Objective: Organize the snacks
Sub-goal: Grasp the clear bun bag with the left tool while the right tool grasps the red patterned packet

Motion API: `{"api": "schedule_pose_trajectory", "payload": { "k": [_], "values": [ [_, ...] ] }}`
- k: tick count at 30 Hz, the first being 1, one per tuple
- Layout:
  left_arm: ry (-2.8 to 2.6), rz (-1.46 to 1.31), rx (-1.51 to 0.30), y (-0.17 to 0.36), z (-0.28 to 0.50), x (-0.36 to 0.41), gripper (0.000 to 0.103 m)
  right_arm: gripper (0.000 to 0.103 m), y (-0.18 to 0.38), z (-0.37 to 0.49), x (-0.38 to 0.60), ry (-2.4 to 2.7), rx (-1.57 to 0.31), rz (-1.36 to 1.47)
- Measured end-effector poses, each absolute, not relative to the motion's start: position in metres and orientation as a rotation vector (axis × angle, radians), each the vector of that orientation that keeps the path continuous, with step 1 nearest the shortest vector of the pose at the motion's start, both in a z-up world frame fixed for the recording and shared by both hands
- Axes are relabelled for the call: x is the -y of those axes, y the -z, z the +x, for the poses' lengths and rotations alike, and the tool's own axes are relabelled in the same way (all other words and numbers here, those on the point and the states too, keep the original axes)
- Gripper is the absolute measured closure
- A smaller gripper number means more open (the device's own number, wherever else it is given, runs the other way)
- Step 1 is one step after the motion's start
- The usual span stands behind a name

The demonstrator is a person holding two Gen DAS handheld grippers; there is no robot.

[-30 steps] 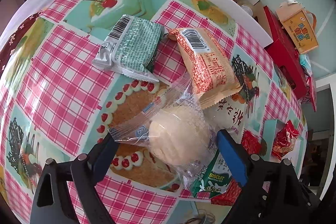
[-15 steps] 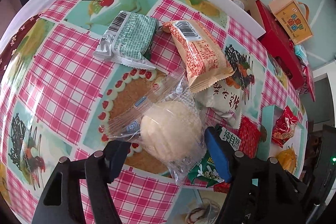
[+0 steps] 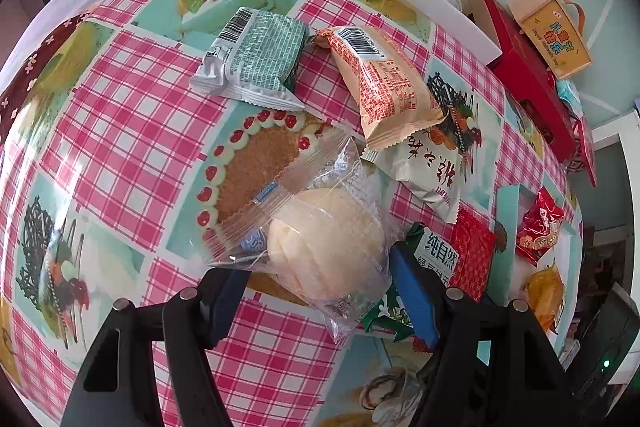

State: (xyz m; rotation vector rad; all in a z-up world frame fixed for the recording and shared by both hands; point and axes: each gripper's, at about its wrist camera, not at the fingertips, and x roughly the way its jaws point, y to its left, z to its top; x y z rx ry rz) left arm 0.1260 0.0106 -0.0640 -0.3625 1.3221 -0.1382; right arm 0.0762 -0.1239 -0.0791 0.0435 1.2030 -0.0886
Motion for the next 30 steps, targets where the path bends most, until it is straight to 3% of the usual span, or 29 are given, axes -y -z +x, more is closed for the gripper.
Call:
{"api": "schedule_pose_trajectory", "payload": {
  "k": [12,20,30],
  "values": [
    [0.131,-0.379,-1.331,0.065,0.127,-0.006,0.031,0.05,0.08,0.027,0.127,0.06,-1.117,0.058],
    [0.104,-0.356,-1.317,0.06,0.128,0.0,0.034,0.052,0.069,0.039,0.153,0.03,-1.101,0.132],
    [0.1,-0.355,-1.295,0.051,0.125,-0.002,0.047,0.054,0.04,0.031,0.169,0.014,-1.047,0.168]
  ]
}}
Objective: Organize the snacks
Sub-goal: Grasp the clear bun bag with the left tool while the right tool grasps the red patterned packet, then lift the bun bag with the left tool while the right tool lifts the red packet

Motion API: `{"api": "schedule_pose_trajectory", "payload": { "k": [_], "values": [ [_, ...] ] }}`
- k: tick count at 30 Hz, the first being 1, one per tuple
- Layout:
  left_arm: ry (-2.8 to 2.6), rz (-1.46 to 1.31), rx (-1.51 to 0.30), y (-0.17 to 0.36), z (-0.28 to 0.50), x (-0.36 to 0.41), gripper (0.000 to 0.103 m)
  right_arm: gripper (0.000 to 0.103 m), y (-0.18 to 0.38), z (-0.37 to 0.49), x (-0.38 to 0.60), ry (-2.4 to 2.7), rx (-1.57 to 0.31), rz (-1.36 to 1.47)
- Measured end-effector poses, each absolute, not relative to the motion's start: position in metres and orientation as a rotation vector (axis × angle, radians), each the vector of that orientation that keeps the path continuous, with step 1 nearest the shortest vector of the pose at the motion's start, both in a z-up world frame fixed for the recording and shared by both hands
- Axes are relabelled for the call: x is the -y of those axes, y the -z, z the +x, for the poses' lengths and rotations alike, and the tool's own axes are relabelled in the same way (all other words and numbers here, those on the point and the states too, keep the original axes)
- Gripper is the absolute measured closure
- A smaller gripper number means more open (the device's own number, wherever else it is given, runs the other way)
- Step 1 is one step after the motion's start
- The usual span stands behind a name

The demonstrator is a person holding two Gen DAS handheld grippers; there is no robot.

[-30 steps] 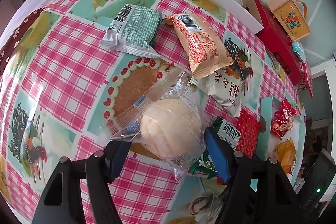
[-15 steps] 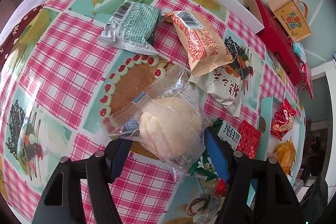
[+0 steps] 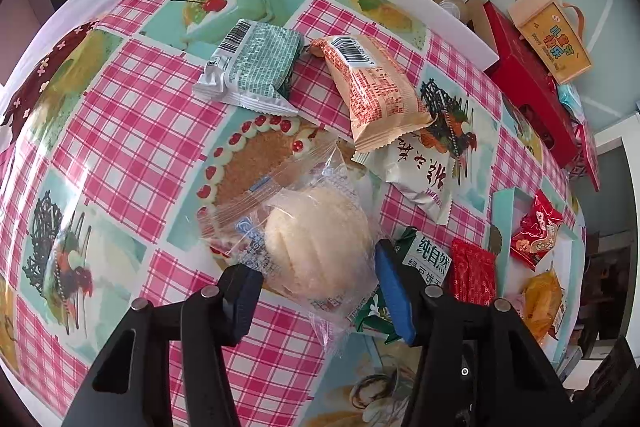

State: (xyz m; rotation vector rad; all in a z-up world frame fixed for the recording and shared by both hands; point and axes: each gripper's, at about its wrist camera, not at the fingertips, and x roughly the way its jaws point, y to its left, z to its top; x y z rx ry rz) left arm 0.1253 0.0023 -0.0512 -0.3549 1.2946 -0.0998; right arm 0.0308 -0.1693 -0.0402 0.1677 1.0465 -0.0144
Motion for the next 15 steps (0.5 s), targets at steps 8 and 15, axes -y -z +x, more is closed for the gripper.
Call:
{"api": "schedule_pose_trajectory", "payload": {
  "k": [8,15],
  "values": [
    [0.082,-0.349,-1.278,0.045,0.123,-0.007,0.048,0.056,0.046,0.035,0.17,0.006,-1.073,0.155],
    [0.079,-0.366,-1.281,0.044,0.118,-0.012,0.049,0.054,0.051,0.039,0.162,-0.008,-1.087,0.136]
  ]
}}
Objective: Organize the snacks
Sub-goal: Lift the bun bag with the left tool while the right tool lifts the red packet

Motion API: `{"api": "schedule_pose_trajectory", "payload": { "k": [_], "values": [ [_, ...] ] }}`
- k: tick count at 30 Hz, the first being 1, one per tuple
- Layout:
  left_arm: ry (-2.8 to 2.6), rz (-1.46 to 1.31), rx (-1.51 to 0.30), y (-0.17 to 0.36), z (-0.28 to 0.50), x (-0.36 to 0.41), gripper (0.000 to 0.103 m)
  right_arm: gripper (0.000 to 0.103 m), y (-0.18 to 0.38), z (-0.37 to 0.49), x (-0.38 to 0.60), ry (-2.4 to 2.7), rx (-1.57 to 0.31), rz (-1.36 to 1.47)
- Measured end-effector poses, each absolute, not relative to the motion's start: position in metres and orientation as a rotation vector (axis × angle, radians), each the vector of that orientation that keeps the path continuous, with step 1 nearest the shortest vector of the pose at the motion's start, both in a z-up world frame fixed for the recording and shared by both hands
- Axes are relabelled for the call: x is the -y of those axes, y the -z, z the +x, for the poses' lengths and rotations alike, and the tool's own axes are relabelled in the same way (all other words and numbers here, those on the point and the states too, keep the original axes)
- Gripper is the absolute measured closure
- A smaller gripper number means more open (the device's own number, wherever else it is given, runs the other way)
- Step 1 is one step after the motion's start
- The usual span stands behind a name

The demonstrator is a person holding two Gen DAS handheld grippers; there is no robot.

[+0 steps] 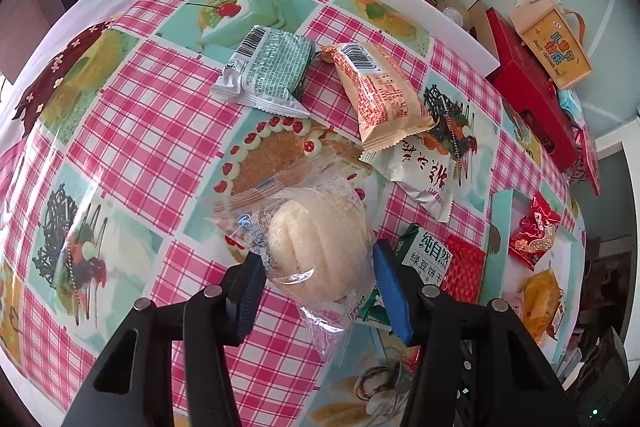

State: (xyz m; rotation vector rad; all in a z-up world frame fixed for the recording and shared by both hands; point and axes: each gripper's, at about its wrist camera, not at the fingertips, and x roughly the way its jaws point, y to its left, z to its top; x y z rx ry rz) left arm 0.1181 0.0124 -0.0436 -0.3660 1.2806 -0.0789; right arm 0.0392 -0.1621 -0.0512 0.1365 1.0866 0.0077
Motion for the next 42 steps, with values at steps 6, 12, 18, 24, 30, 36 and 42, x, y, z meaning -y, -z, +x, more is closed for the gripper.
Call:
{"api": "schedule_pose_trajectory", "payload": {
  "k": [6,12,18,24,30,36,42],
  "values": [
    [0.08,-0.377,-1.262,0.036,0.115,-0.018,0.05,0.042,0.055,0.044,0.154,-0.002,-1.084,0.086],
    [0.072,-0.384,-1.28,0.044,0.117,-0.019,0.05,0.038,0.056,0.043,0.143,-0.049,-1.084,0.057],
    [0.058,-0.408,-1.296,0.051,0.118,-0.023,0.05,0.038,0.053,0.043,0.143,-0.092,-1.075,0.08],
    [0.055,-0.428,-1.322,0.059,0.119,-0.022,0.047,0.038,0.058,0.048,0.157,-0.024,-1.084,0.125],
    [0.039,-0.455,-1.356,0.073,0.122,-0.022,0.034,0.036,0.064,0.055,0.144,-0.011,-1.084,0.059],
    [0.038,-0.428,-1.346,0.077,0.126,-0.016,0.029,0.034,0.069,0.054,0.135,0.003,-1.075,-0.021],
    [0.032,-0.404,-1.34,0.082,0.136,0.001,0.025,0.035,0.07,0.056,0.139,0.023,-1.066,-0.015]
  ]
}}
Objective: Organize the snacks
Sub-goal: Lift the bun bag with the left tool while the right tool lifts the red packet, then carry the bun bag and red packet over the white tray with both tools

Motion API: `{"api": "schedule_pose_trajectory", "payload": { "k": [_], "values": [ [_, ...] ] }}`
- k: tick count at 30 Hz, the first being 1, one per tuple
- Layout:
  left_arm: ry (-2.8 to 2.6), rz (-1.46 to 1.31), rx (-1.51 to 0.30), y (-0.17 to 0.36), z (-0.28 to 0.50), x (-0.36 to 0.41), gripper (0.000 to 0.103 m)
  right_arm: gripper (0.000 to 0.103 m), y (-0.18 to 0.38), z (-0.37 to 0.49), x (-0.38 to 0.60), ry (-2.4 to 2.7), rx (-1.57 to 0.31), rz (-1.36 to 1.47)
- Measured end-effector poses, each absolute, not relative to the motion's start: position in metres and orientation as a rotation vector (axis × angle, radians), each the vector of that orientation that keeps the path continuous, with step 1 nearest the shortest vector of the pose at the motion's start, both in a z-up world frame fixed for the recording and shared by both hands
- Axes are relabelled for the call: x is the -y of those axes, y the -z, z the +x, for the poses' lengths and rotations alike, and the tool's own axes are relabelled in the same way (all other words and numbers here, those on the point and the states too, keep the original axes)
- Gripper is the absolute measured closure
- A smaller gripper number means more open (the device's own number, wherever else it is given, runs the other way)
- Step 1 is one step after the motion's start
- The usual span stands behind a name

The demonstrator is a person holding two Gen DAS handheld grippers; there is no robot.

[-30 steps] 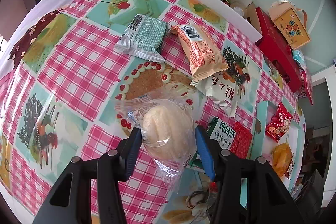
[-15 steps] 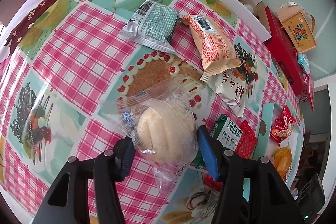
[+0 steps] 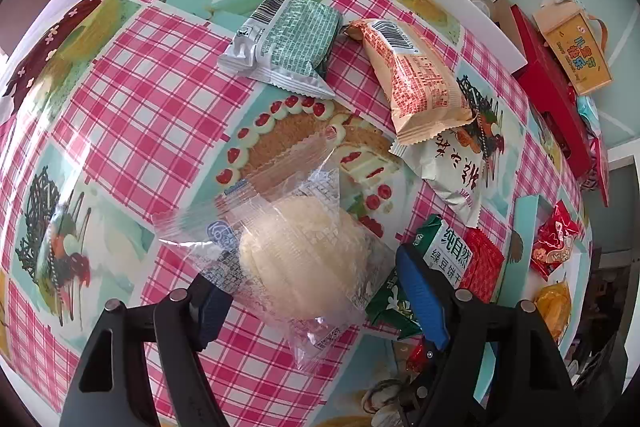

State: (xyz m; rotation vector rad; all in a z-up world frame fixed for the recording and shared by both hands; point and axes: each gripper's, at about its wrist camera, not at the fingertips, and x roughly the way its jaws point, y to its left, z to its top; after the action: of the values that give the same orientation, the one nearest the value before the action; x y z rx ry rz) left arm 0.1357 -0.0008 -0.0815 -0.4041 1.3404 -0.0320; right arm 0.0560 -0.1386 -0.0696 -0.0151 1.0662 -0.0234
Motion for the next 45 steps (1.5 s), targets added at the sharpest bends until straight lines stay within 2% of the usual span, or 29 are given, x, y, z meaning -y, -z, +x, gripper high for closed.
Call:
{"api": "schedule_pose_trajectory", "payload": {
  "k": [4,7,13,34,45],
  "values": [
    [0.029,-0.401,-1.333,0.082,0.139,0.004,0.028,0.047,0.068,0.055,0.134,-0.004,-1.06,-0.025],
    [0.022,-0.375,-1.324,0.078,0.136,-0.004,0.037,0.05,0.067,0.053,0.134,-0.009,-1.059,-0.016],
    [0.04,-0.384,-1.303,0.069,0.133,-0.013,0.046,0.052,0.063,0.051,0.138,-0.017,-1.057,0.015],
    [0.088,-0.406,-1.168,0.008,0.106,-0.032,0.047,0.052,0.017,0.036,0.151,-0.035,-0.933,0.086],
    [0.18,-0.389,-1.093,-0.018,0.1,-0.002,0.047,0.052,-0.008,0.025,0.203,0.062,-0.863,0.161]
  ]
}}
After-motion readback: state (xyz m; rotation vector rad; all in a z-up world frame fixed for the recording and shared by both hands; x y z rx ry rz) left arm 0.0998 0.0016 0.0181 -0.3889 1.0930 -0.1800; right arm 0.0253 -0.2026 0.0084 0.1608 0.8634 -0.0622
